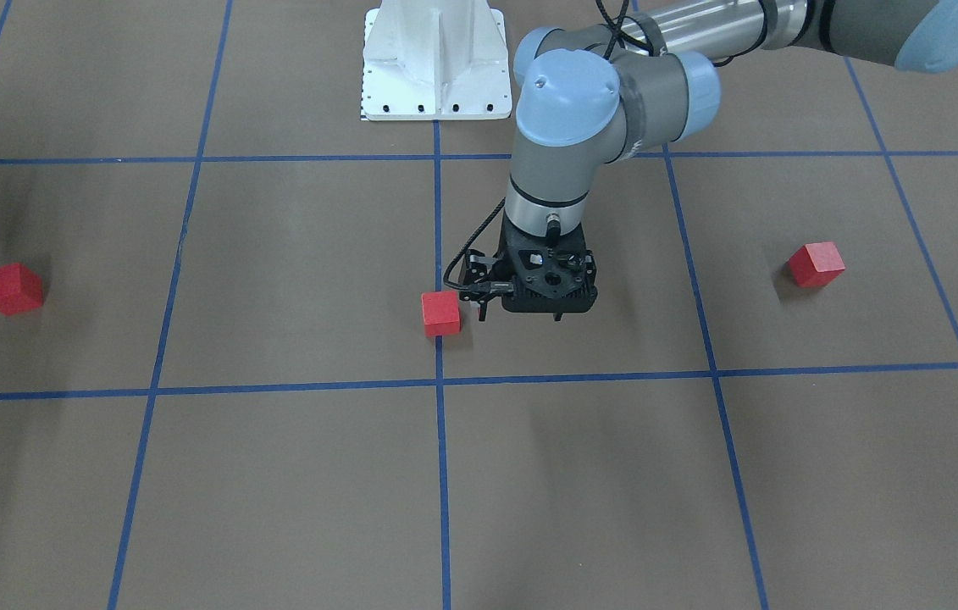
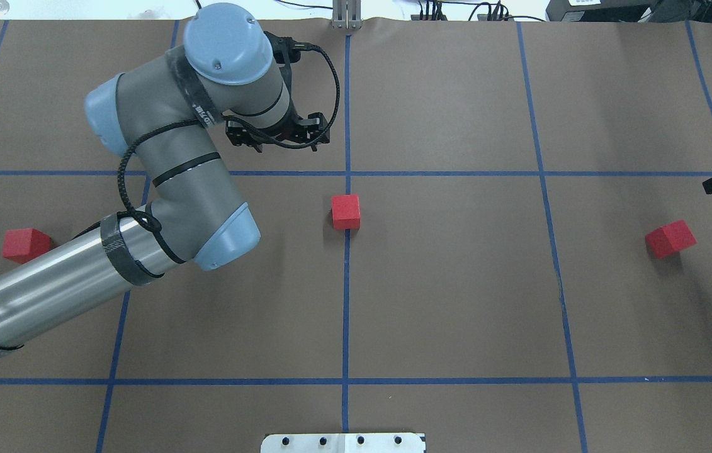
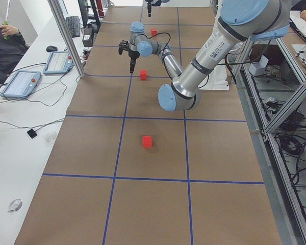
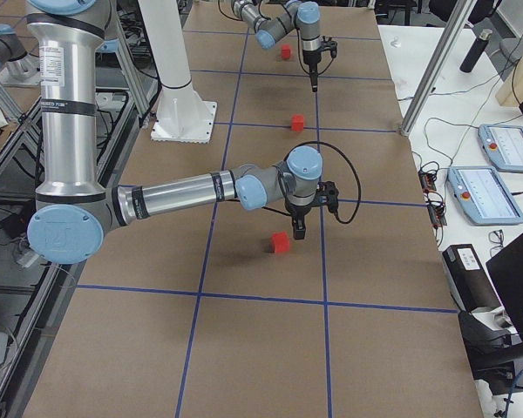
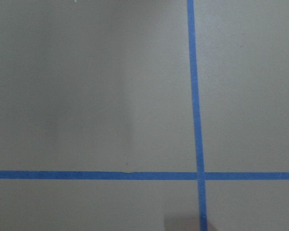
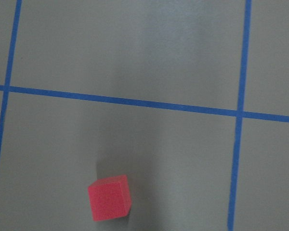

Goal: Form red blocks into L shape at center
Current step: 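Raise the left gripper away while the right gripper reaches the far cube, then close the right gripper on the red cube and lift it, then carry the cube toward the center cube while the left arm draws back, then lower the held cube with the right gripper beside the center cube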

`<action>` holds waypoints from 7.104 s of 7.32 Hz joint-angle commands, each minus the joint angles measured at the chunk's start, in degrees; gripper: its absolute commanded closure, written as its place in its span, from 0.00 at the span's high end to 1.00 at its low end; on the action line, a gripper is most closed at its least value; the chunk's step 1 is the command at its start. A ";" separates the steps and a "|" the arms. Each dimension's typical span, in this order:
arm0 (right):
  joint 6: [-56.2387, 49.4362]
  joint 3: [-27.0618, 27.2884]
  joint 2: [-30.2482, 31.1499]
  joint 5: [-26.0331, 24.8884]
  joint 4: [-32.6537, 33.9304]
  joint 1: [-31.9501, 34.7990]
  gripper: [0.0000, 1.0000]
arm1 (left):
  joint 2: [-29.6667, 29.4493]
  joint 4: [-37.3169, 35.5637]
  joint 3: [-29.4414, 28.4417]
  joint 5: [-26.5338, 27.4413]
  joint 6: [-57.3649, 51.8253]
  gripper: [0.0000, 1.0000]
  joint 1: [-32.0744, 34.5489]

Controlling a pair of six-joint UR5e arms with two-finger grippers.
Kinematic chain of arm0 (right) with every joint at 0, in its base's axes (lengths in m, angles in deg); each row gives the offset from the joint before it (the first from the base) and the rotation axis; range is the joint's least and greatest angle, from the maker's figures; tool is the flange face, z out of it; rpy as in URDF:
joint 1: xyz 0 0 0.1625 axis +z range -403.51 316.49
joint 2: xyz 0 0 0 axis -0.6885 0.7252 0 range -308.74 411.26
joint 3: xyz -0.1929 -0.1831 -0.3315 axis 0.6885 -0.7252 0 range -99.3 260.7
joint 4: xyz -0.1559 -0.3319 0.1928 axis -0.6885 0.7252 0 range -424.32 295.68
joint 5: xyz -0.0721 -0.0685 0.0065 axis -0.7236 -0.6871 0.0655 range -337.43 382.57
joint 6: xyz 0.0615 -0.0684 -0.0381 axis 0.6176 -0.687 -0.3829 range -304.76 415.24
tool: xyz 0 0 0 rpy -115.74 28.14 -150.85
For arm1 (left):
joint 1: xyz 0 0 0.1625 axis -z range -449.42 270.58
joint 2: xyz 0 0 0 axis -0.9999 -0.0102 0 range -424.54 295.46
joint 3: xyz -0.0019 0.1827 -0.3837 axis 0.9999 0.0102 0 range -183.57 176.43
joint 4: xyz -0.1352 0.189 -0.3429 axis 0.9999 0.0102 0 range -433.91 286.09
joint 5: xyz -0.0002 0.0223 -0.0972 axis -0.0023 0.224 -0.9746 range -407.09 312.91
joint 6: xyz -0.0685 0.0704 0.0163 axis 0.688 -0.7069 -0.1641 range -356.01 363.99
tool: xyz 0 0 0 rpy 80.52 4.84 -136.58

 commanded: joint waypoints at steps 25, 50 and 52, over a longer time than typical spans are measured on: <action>25.35 -18.89 -51.08 -7.09 20.62 -20.21 0.00 | 31.98 0.35 23.27 -9.25 -18.96 0.99 10.94; 43.21 -26.61 -54.43 -21.17 10.17 -39.30 0.00 | 31.63 0.35 22.13 -9.07 -19.14 0.99 12.52; 43.29 -27.04 -54.43 -21.16 10.17 -38.94 0.00 | 31.54 0.35 22.21 -9.07 -19.14 0.99 12.52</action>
